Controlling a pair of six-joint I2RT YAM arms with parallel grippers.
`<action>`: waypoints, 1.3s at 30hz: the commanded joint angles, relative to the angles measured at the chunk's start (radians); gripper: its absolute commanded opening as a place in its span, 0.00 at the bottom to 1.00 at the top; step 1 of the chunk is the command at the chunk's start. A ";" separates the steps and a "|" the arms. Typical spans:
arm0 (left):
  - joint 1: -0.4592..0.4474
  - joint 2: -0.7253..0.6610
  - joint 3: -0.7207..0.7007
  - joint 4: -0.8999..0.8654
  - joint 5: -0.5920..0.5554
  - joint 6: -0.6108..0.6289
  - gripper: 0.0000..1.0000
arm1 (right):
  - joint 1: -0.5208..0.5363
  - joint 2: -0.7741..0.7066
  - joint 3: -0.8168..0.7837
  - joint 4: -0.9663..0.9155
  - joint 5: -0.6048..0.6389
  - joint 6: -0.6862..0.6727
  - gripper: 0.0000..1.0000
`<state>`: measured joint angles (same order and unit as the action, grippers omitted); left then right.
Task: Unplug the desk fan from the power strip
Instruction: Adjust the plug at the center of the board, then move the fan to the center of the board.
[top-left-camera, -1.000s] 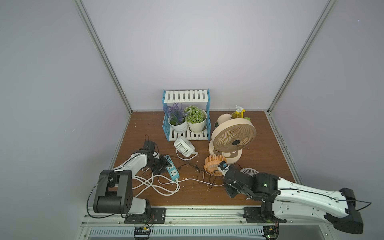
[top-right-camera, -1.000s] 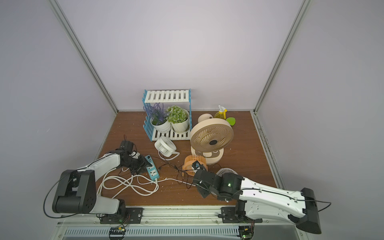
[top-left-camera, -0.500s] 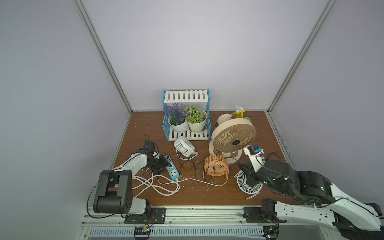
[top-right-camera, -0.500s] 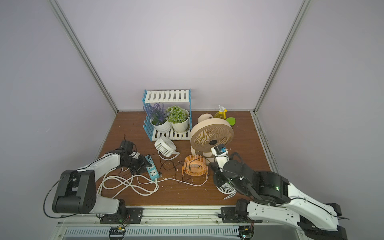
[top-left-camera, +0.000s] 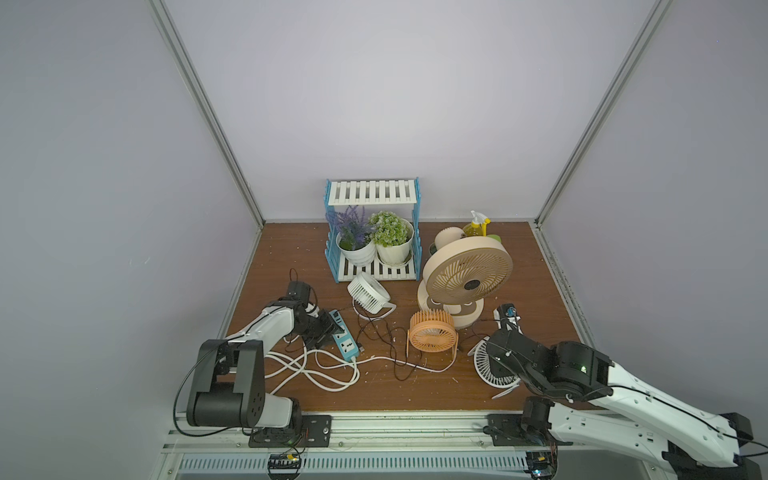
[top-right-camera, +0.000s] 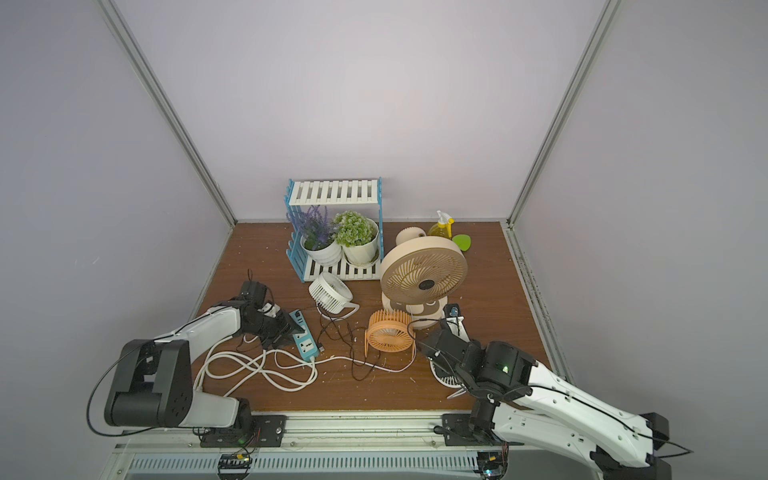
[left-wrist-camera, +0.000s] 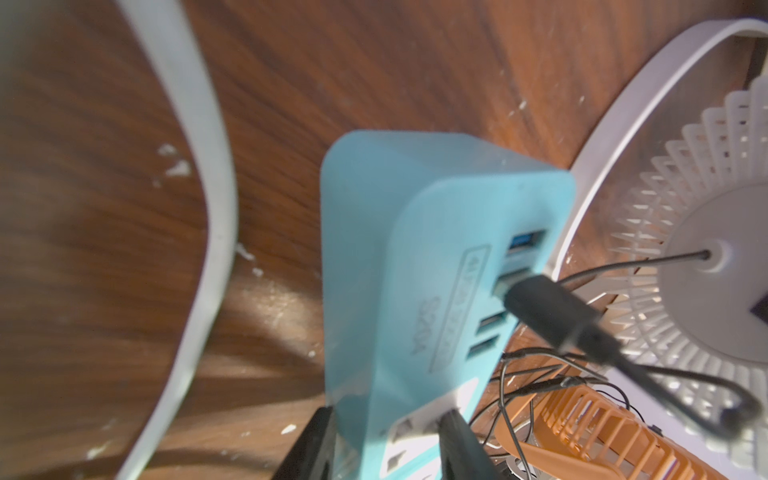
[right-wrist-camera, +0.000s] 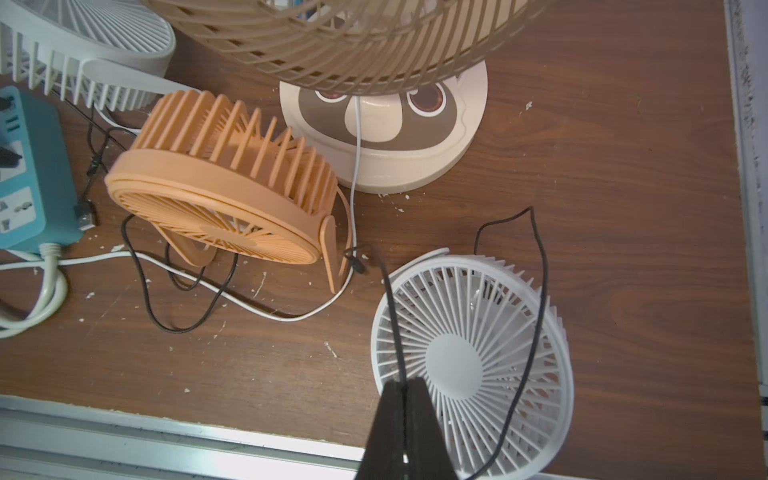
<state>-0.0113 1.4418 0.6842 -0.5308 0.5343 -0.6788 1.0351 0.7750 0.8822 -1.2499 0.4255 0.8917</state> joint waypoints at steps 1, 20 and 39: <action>0.033 0.061 -0.063 -0.015 -0.288 -0.010 0.43 | -0.056 0.041 -0.062 0.141 -0.143 -0.052 0.32; 0.033 0.060 -0.065 -0.009 -0.286 -0.011 0.43 | 0.060 0.112 -0.320 0.407 -0.422 0.065 0.52; 0.033 0.060 -0.066 -0.009 -0.286 -0.010 0.43 | -0.296 0.075 -0.270 0.175 -0.189 0.148 0.38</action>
<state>-0.0109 1.4418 0.6838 -0.5304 0.5354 -0.6788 0.7654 0.8471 0.5777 -1.0466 0.1654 1.0393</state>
